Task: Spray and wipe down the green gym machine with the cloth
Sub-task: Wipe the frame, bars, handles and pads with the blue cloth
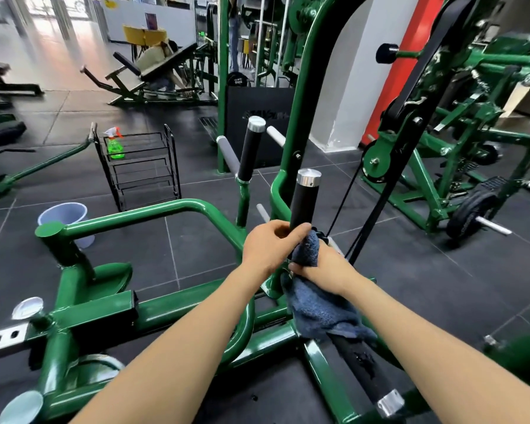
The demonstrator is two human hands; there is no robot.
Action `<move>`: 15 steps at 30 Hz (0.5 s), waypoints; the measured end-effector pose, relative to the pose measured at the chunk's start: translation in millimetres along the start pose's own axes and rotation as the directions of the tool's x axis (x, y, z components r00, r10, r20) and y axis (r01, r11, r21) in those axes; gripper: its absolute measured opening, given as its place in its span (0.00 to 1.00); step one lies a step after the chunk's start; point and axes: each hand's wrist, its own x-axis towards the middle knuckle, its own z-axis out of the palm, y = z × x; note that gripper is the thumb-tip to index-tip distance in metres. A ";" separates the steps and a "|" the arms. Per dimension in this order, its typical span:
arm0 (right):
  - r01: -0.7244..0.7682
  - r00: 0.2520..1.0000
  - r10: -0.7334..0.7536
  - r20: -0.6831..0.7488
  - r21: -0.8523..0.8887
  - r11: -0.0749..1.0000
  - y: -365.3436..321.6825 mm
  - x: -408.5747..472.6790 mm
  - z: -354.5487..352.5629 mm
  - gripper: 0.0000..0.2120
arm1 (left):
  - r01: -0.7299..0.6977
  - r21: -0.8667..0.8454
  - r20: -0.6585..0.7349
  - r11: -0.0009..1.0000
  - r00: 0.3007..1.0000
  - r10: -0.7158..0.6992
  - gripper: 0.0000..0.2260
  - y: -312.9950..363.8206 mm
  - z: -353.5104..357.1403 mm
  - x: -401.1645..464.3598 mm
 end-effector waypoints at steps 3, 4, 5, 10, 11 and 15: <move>-0.166 0.955 0.134 -0.263 -0.101 0.981 -8.0 -10.3 12.8 0.24 | -0.001 0.024 -0.052 1.000 0.999 0.002 0.18 1.0 4.8 -2.7; -0.214 0.929 0.135 -0.344 -0.203 0.956 -10.8 -15.4 17.8 0.23 | 0.001 0.018 -0.062 1.000 0.998 0.000 0.17 1.6 5.4 -3.3; -0.240 0.907 0.093 -0.411 -0.321 0.916 -15.4 -21.9 22.4 0.22 | 0.006 0.003 -0.066 1.000 0.998 -0.006 0.17 1.1 5.4 -4.1; -0.221 0.899 -0.062 -0.434 -0.571 0.791 -19.0 -23.7 35.7 0.32 | 0.013 -0.035 -0.073 0.999 0.997 -0.016 0.16 -2.4 5.8 -1.8; -0.192 0.943 0.023 -0.331 -0.489 0.851 -15.8 -17.5 27.9 0.31 | 0.008 -0.030 -0.083 1.000 0.996 -0.011 0.16 -2.4 7.1 -0.6; -0.154 0.976 0.122 0.179 0.173 0.973 -3.9 9.0 -11.7 0.13 | -0.001 -0.030 -0.038 1.000 0.999 0.000 0.17 -5.2 5.4 7.2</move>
